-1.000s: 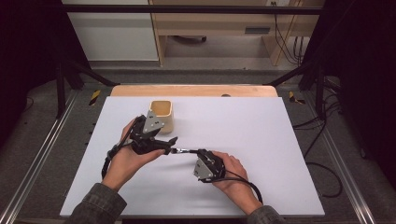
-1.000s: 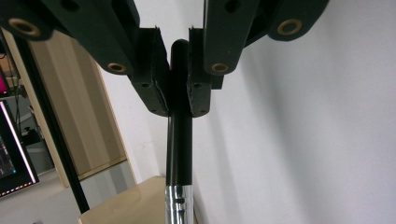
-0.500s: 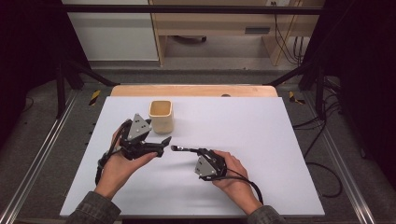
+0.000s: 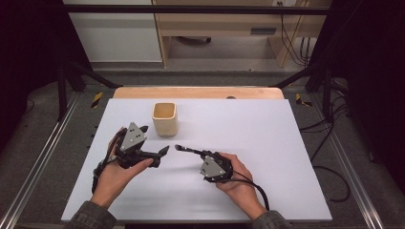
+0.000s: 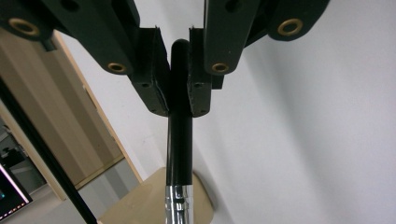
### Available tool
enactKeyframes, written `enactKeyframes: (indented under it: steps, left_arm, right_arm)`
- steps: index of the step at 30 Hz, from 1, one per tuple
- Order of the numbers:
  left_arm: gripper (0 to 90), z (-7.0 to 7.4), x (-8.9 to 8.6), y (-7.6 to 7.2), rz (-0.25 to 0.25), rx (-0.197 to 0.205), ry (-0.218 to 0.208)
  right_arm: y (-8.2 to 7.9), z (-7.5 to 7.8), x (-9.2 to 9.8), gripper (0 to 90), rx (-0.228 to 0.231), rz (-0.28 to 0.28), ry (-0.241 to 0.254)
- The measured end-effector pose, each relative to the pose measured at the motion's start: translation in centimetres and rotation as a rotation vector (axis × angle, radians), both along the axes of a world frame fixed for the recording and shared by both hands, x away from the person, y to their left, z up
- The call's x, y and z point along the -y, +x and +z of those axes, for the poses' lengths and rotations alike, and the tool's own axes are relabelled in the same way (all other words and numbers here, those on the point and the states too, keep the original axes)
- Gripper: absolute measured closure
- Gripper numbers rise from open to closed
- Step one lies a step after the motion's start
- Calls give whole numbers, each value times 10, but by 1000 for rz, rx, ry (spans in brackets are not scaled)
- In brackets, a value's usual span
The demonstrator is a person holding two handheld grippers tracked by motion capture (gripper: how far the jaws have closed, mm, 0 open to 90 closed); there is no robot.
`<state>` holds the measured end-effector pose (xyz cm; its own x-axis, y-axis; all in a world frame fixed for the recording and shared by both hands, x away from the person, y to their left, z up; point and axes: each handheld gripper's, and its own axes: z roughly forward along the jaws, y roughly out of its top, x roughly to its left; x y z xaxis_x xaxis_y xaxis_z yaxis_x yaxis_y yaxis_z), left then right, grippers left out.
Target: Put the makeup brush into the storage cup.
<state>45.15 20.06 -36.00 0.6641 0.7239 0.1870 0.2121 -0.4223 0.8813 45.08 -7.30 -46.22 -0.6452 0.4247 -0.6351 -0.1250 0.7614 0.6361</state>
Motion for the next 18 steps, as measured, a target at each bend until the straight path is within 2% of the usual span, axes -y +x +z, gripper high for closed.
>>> enactKeyframes:
  steps: [11,15,17,18]
  left_arm:
    - [72,-12,2,-4,4,6,-18]
    - [77,-15,4,-4,4,-6,-35]
    - [82,-17,6,-5,8,-5,-56]
    - [88,-17,6,-5,8,-5,-56]
  right_arm:
    - [1,8,1,793,-87,19,184]
    - [1,8,0,793,-109,25,223]
    - [1,8,0,793,-128,29,255]
    - [1,8,0,793,-128,29,255]
